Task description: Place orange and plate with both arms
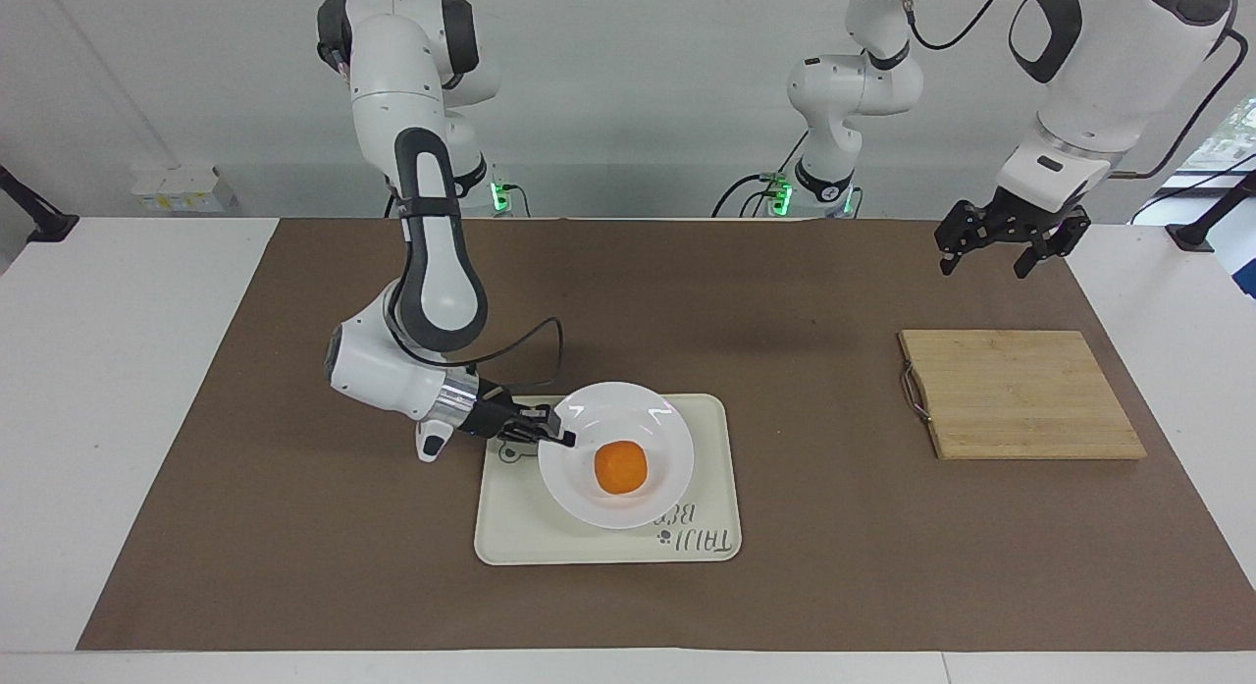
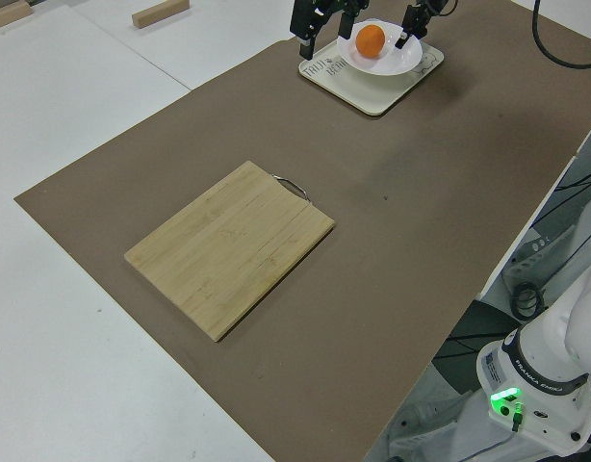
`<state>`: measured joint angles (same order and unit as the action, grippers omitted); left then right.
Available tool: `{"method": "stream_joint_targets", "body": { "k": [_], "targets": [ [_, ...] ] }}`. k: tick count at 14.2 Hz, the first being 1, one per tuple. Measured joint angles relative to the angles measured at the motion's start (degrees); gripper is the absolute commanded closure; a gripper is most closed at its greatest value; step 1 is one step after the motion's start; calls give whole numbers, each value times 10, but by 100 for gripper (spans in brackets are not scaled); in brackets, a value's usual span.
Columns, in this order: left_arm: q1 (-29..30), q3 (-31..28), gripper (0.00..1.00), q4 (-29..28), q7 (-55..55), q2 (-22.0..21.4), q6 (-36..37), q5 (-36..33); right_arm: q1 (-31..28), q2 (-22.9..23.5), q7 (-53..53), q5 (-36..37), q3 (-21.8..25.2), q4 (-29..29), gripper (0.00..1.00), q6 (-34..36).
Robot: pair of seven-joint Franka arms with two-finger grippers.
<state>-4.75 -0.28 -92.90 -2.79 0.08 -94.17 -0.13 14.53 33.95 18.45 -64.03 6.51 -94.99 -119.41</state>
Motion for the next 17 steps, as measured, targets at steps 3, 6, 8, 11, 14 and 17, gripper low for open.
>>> {"method": "stream_joint_targets", "body": {
  "k": [3, 6, 8, 11, 14, 17],
  "targets": [
    [0, 0, 0, 0, 0, 0, 0, 0, 2, 8, 0, 0, 0, 0, 100, -1],
    [0, 0, 0, 0, 0, 0, 0, 0, 1, 12, 1, 1, 1, 0, 100, -2],
    [0, 0, 0, 0, 0, 0, 0, 0, 1, 12, 1, 1, 2, 0, 100, -7],
    [0, 0, 0, 0, 0, 0, 0, 0, 1, 12, 5, 7, 2, 0, 0, -13],
    [0, 0, 0, 0, 0, 0, 0, 0, -1, 12, 19, 33, 3, 1, 0, -16],
    [0, 0, 0, 0, 0, 0, 0, 0, -1, 5, 19, 86, 6, 10, 0, -16]
  ]
}}
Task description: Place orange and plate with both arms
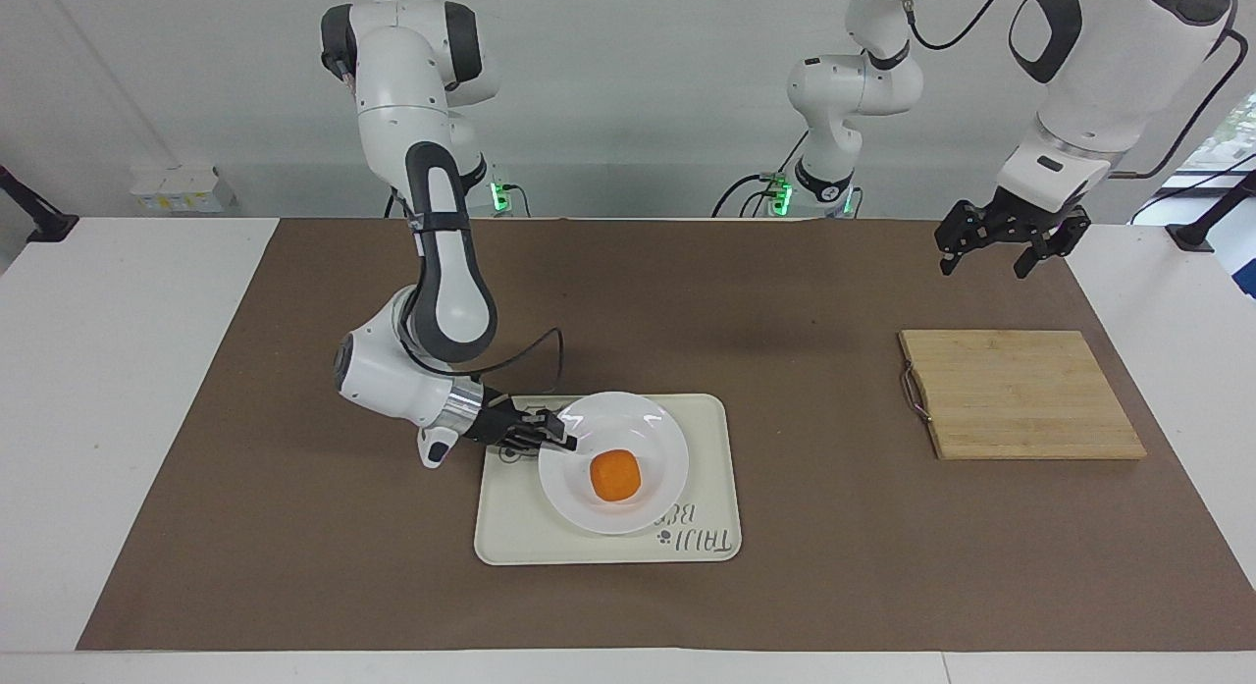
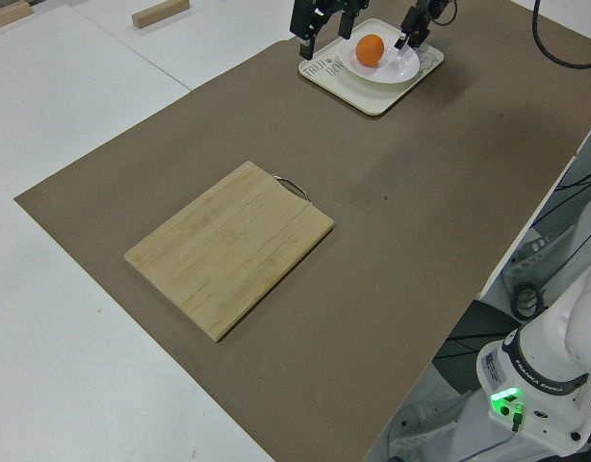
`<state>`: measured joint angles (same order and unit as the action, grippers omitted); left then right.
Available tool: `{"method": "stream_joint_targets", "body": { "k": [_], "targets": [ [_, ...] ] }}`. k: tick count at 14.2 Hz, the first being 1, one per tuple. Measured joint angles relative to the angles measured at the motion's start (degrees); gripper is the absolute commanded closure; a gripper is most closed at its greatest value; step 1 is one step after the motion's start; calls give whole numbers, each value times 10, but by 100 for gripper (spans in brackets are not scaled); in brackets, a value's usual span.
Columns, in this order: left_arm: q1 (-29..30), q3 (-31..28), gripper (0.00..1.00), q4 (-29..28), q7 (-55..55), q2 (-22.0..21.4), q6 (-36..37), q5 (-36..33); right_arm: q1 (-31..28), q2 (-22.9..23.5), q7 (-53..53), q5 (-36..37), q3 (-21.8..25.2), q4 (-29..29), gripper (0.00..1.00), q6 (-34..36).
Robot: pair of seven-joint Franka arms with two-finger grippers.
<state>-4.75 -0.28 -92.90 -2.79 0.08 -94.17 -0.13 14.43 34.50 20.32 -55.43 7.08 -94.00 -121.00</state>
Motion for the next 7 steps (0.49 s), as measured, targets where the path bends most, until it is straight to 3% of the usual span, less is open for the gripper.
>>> {"method": "stream_joint_targets", "body": {
  "k": [3, 7],
  "targets": [
    [0, 0, 0, 0, 0, 0, 0, 0, -3, -29, -43, 108, 7, 7, 0, 0],
    [0, 0, 0, 0, 0, 0, 0, 0, -6, -84, -91, 200, 35, 9, 0, 14]
  ]
}}
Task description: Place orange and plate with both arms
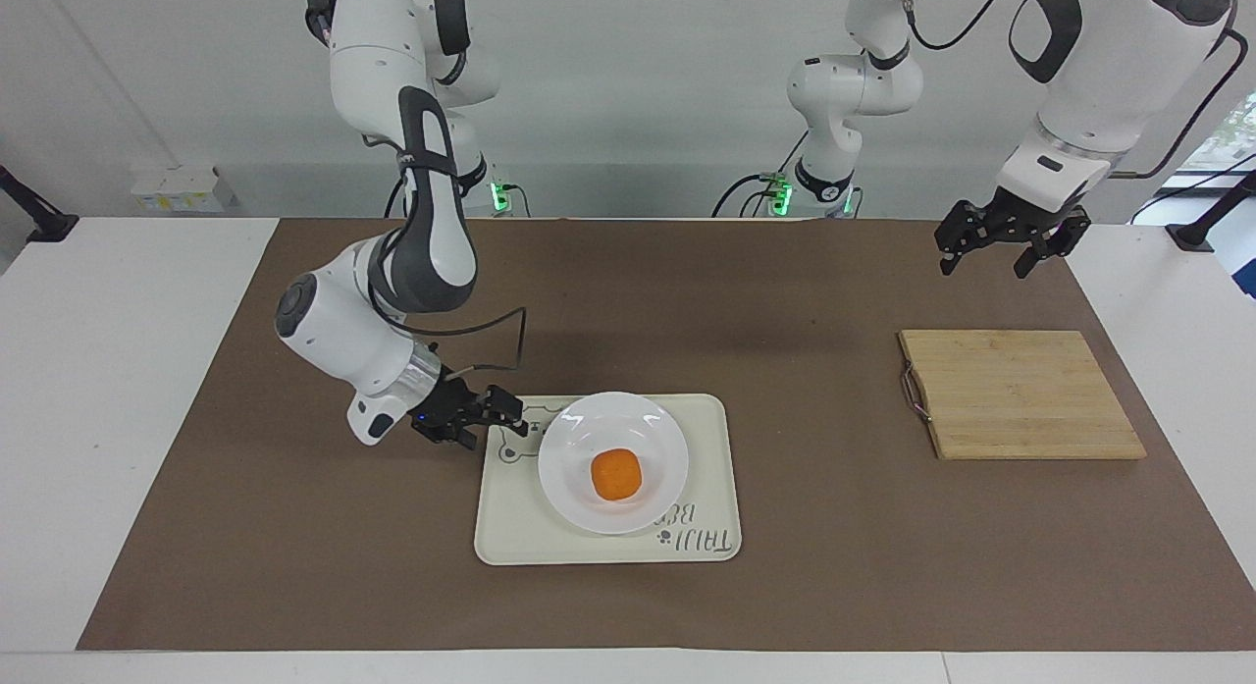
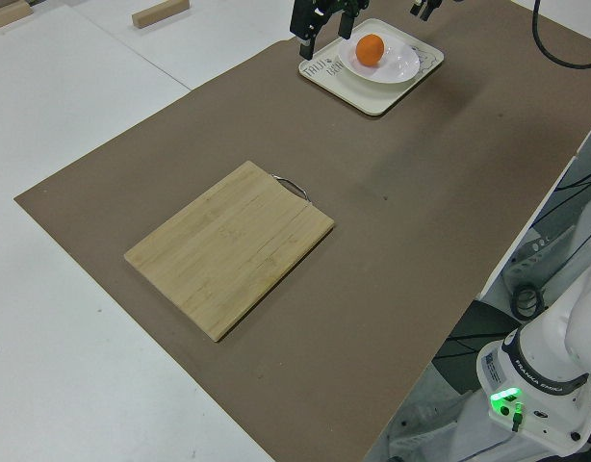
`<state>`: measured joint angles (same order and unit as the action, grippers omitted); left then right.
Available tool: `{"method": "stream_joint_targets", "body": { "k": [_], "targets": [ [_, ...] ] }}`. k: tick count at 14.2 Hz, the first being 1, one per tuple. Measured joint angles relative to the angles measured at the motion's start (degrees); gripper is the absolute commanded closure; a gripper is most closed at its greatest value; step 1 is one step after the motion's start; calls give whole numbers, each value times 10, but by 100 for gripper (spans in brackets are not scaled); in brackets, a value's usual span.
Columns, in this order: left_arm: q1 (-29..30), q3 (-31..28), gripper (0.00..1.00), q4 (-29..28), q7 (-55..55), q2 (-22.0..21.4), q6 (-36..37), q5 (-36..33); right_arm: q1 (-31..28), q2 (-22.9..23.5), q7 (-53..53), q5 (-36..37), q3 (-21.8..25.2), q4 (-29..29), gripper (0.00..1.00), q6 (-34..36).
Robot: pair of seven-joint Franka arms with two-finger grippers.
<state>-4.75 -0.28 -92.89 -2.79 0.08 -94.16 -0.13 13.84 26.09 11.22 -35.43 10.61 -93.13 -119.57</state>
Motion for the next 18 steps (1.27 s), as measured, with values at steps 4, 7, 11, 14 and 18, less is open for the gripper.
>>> {"method": "stream_joint_targets", "body": {
  "k": [4, 7, 11, 14, 18],
  "targets": [
    [0, 0, 0, 0, 0, 0, 0, 0, 1, -64, -141, 109, 11, 0, 0, 47],
    [0, 0, 0, 0, 0, 0, 0, 0, 2, -102, -256, 156, 10, 0, 0, 77],
    [0, 0, 0, 0, 0, 0, 0, 0, -3, -142, -258, 215, 12, 0, 0, 133],
    [0, 0, 0, 0, 0, 0, 0, 0, -23, -170, -217, 241, 12, 0, 0, 180],
    [0, 0, 0, 0, 0, 0, 0, 0, -44, -206, -165, 290, 13, 0, 0, 238]
  ]
}}
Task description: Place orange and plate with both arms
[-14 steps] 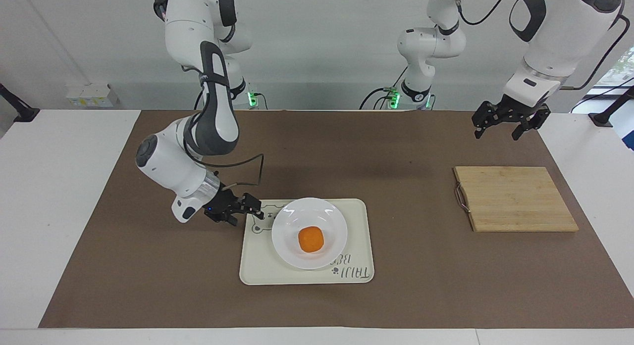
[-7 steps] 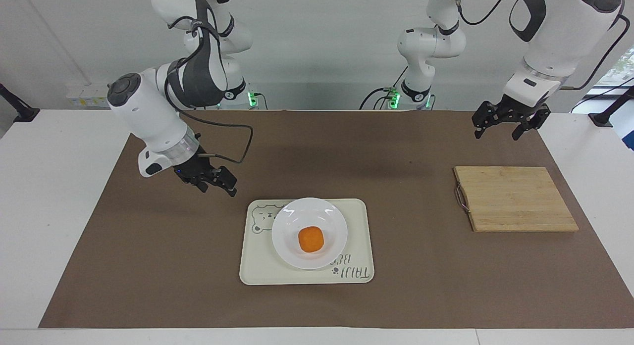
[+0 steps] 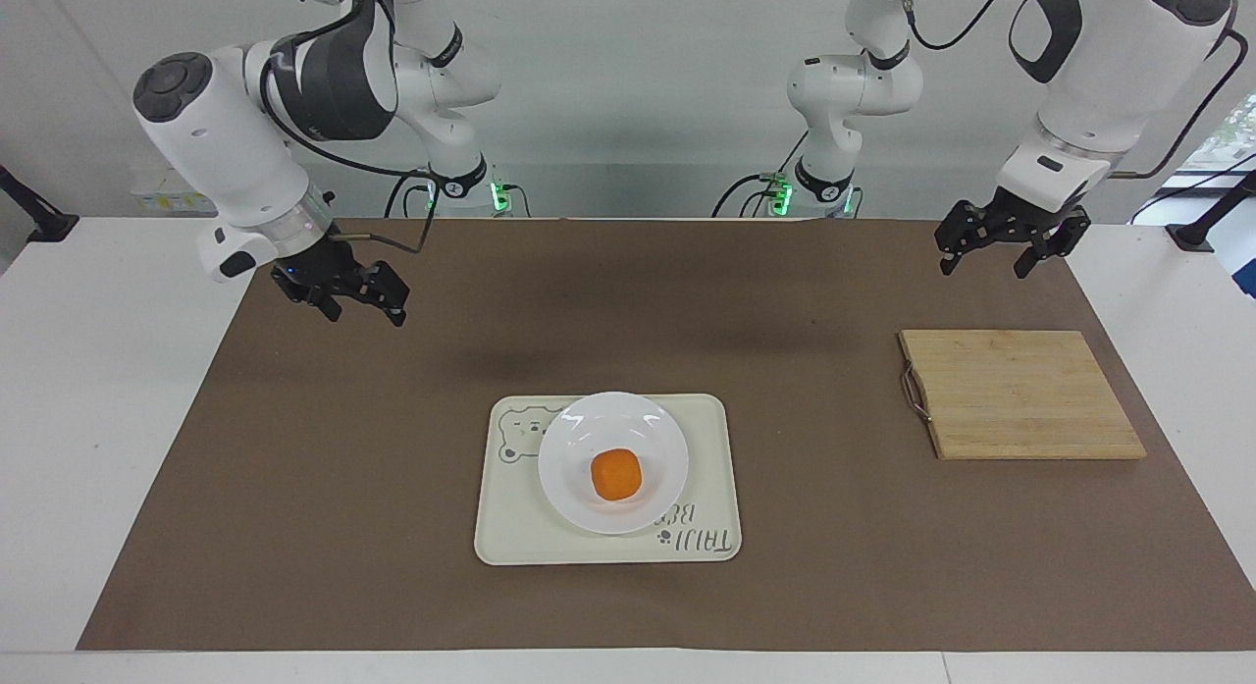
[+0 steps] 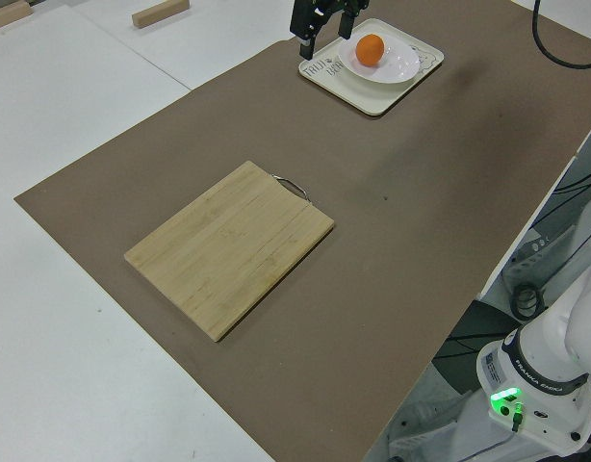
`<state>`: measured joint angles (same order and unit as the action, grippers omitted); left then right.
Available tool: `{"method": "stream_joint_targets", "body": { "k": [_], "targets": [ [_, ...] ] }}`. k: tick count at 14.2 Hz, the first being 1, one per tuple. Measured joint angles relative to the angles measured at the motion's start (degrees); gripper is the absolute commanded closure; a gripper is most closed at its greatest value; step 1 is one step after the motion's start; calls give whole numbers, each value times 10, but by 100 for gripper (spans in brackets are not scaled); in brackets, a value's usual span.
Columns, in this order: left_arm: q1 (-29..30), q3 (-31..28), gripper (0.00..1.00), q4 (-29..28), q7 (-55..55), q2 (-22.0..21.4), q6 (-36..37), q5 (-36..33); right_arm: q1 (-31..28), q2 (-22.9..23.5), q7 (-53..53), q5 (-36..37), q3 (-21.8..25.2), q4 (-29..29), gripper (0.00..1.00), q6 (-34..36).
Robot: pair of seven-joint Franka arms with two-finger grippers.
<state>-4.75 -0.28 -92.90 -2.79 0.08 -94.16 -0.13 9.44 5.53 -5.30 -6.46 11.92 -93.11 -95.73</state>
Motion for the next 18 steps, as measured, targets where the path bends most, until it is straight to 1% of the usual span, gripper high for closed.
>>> {"method": "stream_joint_targets", "body": {
  "k": [4, 7, 9, 11, 14, 18],
  "targets": [
    [0, 0, 0, 0, 0, 0, 0, 0, -1, -48, 15, 45, -3, 0, 0, 33],
    [0, 0, 0, 0, 0, 0, 0, 0, 0, -75, 16, 56, -14, 5, 0, 67],
    [0, 0, 0, 0, 0, 0, 0, 0, 1, -79, 16, 56, -18, 35, 0, 99],
    [0, 0, 0, 0, 0, 0, 0, 0, 2, -82, 16, 56, -23, 55, 0, 104],
    [0, 0, 0, 0, 0, 0, 0, 0, 3, -82, 23, 56, -29, 52, 0, 104],
    [0, 0, 0, 0, 0, 0, 0, 0, 2, -82, 74, 73, -28, 49, 0, 99]
  ]
}}
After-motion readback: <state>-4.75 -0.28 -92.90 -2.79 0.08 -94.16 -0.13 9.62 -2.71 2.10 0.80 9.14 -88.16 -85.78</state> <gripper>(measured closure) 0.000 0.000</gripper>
